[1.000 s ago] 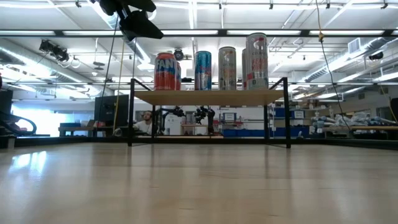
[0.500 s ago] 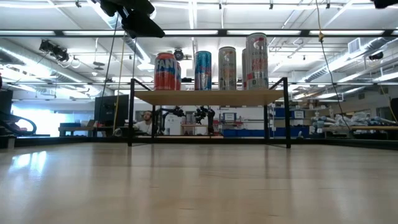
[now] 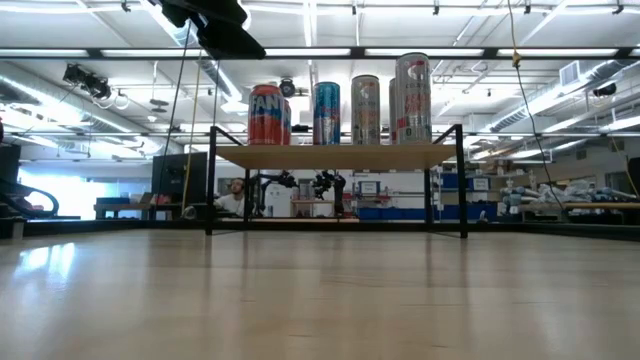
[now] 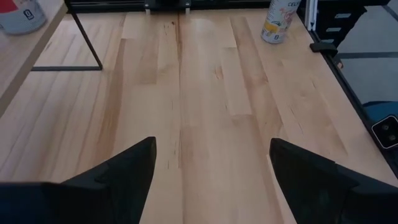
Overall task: Place canned beverage on shelf
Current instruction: Put the white yellow soda can on the shelf aligned with the other white yellow soda can
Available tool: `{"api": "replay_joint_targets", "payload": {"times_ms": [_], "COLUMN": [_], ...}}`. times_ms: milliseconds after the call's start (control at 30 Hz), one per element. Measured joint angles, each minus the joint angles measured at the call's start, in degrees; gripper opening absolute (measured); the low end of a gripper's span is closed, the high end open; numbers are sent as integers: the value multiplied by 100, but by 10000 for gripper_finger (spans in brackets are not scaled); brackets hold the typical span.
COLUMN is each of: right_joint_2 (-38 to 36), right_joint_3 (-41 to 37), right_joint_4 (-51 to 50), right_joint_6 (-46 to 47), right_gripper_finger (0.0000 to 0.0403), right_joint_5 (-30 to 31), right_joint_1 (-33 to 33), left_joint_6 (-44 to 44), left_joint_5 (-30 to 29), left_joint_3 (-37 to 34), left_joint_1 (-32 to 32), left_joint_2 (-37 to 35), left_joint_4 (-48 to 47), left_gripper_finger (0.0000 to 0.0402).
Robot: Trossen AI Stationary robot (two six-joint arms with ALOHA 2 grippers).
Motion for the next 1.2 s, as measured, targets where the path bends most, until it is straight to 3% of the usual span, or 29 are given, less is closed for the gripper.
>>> {"api": "replay_joint_targets", "payload": {"times_ms": [233, 333, 500, 733, 1200], "right_joint_2": [225, 495, 761, 797, 1296], "right_joint_3": [0, 0, 0, 0, 0], "right_joint_4": [-37, -29, 37, 514, 786], "right_joint_6": [1086, 1425, 1474, 1640, 2028], "right_gripper_finger": [336, 331, 323, 320, 319], "right_joint_5": [144, -189, -706, -449, -695], "right_joint_1": [730, 934, 1049, 1123, 1333], "left_joint_6": [-22, -22, -28, -65, -52], "left_joint_5": [0, 0, 0, 0, 0], "left_joint_3": [0, 0, 0, 0, 0], "left_joint_1": [1, 0, 2, 0, 7], "left_joint_2": [0, 0, 2, 2, 4], "left_joint_4": [0, 0, 2, 4, 11], "left_gripper_finger": [316, 316, 316, 316, 316]}}
